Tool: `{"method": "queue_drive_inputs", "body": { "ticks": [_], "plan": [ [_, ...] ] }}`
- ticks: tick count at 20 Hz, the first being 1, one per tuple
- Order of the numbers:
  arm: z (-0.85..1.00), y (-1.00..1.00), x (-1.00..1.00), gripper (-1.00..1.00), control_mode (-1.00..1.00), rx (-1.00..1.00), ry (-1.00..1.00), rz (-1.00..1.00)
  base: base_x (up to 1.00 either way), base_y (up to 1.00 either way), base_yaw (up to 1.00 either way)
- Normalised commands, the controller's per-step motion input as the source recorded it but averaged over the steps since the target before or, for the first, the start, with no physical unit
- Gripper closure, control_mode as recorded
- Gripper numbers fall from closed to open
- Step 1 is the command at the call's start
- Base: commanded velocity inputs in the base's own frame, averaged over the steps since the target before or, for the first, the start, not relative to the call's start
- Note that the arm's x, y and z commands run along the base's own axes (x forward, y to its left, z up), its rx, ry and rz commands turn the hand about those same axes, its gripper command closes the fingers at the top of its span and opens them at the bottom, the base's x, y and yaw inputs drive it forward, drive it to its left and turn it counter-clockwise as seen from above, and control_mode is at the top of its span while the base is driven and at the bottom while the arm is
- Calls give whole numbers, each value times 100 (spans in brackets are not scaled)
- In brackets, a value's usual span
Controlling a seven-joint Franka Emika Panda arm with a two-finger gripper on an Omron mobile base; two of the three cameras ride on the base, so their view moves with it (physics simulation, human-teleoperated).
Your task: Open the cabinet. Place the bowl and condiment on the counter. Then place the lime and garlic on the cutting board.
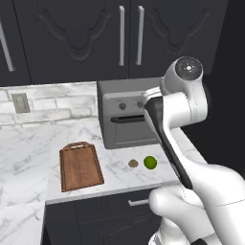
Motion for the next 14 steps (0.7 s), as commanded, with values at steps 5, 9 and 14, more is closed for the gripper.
{"method": "queue_drive_inputs", "body": {
  "ticks": [5,9,14],
  "plan": [
    [60,5,34,-100,-100,0,2,3,0,0,0],
    [24,9,37,-100,-100,0,0,2,0,0,0],
    [27,0,32,-100,-100,0,0,1,0,0,0]
  ]
}}
